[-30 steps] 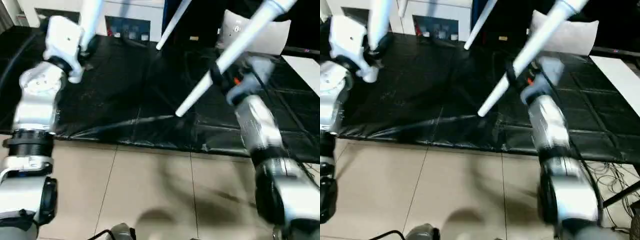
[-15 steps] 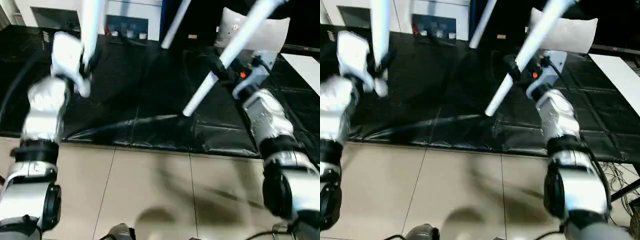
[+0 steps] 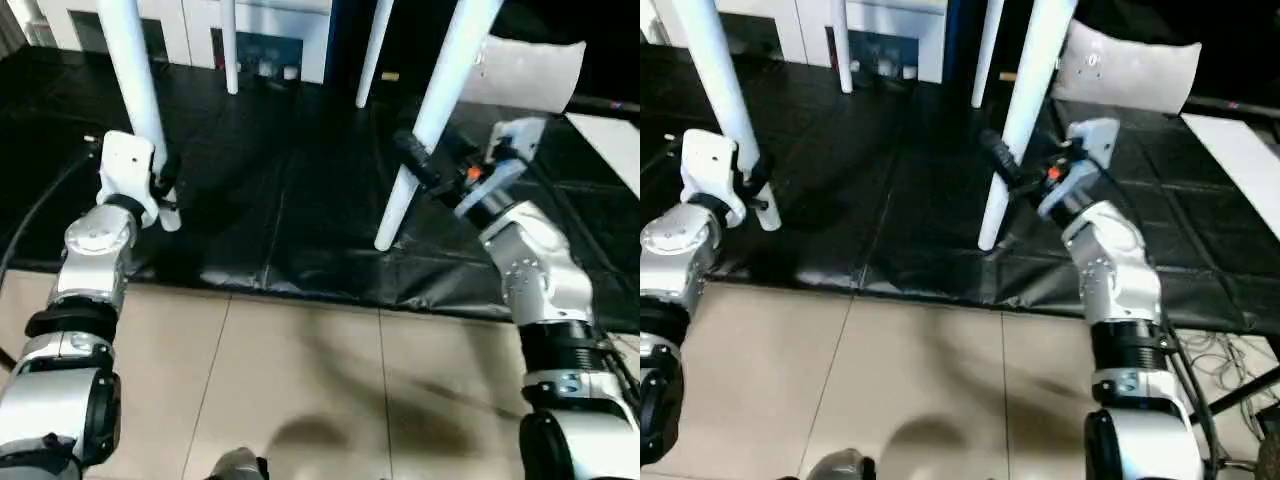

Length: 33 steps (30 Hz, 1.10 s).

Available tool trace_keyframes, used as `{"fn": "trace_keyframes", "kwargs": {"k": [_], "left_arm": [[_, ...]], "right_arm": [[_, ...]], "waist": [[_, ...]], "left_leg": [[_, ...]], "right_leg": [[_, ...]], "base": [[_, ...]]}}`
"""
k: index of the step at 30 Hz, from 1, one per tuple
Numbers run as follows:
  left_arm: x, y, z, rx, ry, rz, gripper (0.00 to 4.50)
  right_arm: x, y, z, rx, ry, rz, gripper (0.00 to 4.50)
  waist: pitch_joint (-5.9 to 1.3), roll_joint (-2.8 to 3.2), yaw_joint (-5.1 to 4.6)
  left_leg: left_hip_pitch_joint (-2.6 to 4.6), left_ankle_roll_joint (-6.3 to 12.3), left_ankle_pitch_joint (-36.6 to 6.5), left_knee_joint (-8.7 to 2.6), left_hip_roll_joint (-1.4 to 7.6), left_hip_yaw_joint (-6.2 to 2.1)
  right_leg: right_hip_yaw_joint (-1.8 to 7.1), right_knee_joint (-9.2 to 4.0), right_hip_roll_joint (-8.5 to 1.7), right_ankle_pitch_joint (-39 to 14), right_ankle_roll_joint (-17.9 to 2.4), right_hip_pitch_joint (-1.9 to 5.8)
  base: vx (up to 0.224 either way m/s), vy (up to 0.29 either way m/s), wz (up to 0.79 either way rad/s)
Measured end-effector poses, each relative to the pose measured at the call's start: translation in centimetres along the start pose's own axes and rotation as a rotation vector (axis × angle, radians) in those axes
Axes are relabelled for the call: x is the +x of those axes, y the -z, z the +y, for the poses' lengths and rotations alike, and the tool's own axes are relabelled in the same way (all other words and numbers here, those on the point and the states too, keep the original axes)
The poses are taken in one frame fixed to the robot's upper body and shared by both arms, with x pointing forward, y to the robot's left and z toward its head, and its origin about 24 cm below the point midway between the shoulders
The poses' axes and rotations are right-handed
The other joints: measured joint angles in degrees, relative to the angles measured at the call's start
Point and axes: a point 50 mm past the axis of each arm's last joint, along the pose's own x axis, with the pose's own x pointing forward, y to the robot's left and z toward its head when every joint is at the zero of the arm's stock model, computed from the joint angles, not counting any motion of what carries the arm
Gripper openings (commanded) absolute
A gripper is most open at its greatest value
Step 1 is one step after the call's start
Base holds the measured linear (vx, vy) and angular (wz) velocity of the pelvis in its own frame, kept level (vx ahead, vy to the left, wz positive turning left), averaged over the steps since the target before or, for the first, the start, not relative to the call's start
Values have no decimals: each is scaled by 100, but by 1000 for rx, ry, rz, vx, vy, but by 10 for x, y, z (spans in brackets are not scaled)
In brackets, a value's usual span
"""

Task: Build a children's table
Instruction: Flip table

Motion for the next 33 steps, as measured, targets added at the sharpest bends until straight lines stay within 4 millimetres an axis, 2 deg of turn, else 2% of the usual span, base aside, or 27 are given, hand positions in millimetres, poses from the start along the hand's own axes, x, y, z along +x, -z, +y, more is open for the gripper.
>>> {"fn": "trace_keyframes", "kwargs": {"k": [3,5,7,9,11,15,18,20,22,25,28,33], "left_arm": [[-1,2,1,2,-2,3,154],[-2,4,3,1,-5,12,210],[-6,8,3,-2,14,-1,224],[-12,13,3,-1,37,-30,229],[-17,15,3,-15,52,-63,262],[-32,21,-1,-70,48,-137,284],[-38,23,-2,-119,39,-151,297],[-50,20,-9,-158,57,-176,297],[-62,19,-17,-179,77,-177,297],[-69,16,-27,-189,80,-165,297],[-72,7,-33,-173,70,-185,297],[-88,3,-37,-215,77,-193,297]], "right_arm": [[2,5,1,-16,14,7,450],[2,7,2,-18,23,14,450],[4,9,4,-38,19,21,450],[4,10,6,-45,12,23,450],[2,12,7,-37,13,29,450],[-14,19,8,-30,29,21,450],[-23,26,8,-10,56,38,450],[-35,26,9,-16,96,29,450],[-49,28,7,-5,146,34,450],[-55,27,9,-13,177,48,450],[-59,28,12,-44,221,89,450],[-75,40,19,-7,195,160,450]], "waist": [[-15,-23,-16],[-17,-25,-25],[-16,-24,-65],[-12,-17,-122],[-12,-11,-130],[-8,18,-126],[14,100,-139],[28,188,-131],[40,244,-118],[38,330,-136],[31,367,-147],[36,381,-155]], "left_leg": [[30,-5,2,-15,-2,0],[92,-7,2,-48,-8,1],[110,-7,1,-52,-10,1],[108,-7,1,-62,-11,1],[94,-7,1,-69,-13,3],[87,-5,-2,-94,-13,7],[82,-6,-1,-98,-12,9],[83,-5,-3,-105,-11,10],[83,-8,-5,-112,-11,11],[88,-10,-4,-113,-10,11],[95,-12,-2,-115,-10,8],[94,-15,0,-116,-11,7]], "right_leg": [[0,-9,0,-1,2,12],[0,-48,0,-24,40,39],[0,-58,0,-27,46,59],[0,-71,0,-27,45,67],[0,-71,0,-4,7,84],[-4,-92,1,-14,15,81],[-4,-94,4,-15,13,76],[-4,-106,4,-16,12,79],[-6,-114,5,-16,12,79],[-4,-113,8,-13,16,80],[-3,-113,10,-27,51,83],[0,-120,11,-29,55,83]], "base": [[0,0,0],[0,0,0],[0,0,0],[0,0,0],[0,0,0],[0,0,0],[0,0,0],[0,0,0],[0,0,0],[0,0,0],[0,0,0],[0,0,0]]}}
